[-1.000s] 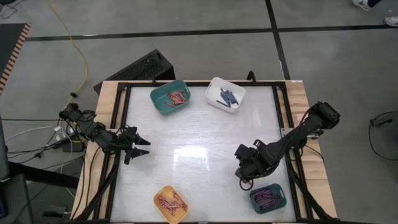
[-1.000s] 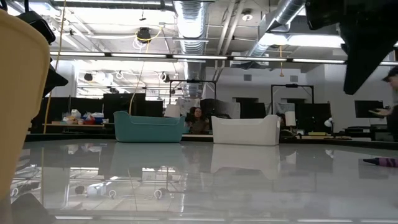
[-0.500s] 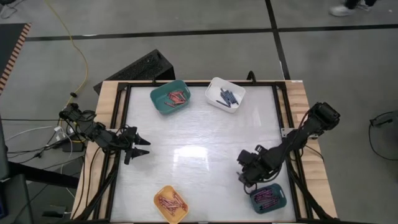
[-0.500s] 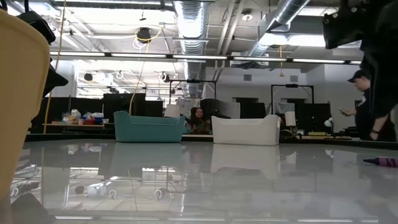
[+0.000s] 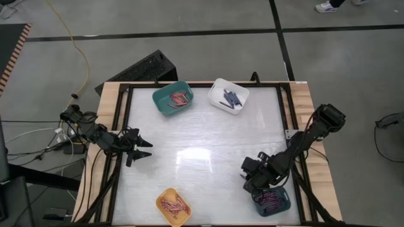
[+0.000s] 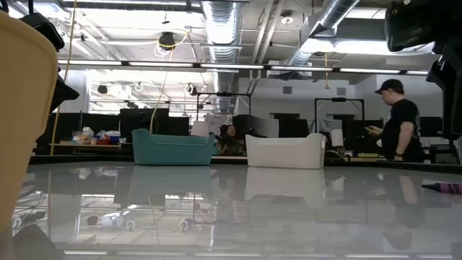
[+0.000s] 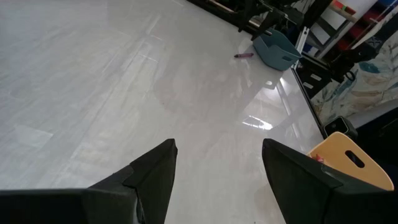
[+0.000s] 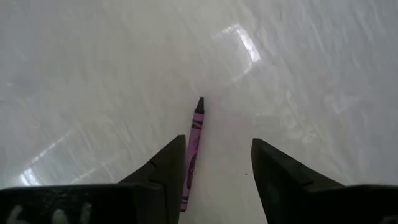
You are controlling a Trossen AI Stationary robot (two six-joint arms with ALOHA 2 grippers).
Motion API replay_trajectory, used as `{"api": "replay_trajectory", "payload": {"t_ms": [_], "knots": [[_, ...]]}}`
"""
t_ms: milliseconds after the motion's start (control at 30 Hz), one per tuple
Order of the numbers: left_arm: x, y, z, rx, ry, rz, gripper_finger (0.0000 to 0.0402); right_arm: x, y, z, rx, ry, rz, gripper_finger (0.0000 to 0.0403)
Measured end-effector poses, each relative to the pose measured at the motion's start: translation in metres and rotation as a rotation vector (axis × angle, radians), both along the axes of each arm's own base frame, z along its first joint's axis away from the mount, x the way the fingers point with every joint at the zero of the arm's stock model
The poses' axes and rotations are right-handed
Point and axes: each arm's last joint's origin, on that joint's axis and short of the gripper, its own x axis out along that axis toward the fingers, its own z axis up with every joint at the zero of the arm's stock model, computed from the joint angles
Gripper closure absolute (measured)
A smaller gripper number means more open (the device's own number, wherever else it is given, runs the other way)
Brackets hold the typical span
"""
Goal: Sort crayons
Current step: Put the purple crayon into the blue bin
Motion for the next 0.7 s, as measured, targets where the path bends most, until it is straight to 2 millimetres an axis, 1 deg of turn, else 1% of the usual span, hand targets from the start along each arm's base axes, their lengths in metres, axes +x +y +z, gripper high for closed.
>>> {"api": "replay_trajectory", "payload": {"t_ms": [300, 700], "knots": [[0.0, 0.0, 0.0, 0.0, 0.0, 0.0, 0.0174, 0.0, 0.0005, 0.0001, 0.003, -0.003, 0.001, 0.0183], [0.0, 0.0, 0.0001, 0.0, 0.0, 0.0, 0.0174, 0.0015, 0.0011, 0.0006, -0.002, -0.028, -0.005, 0.0181]]}}
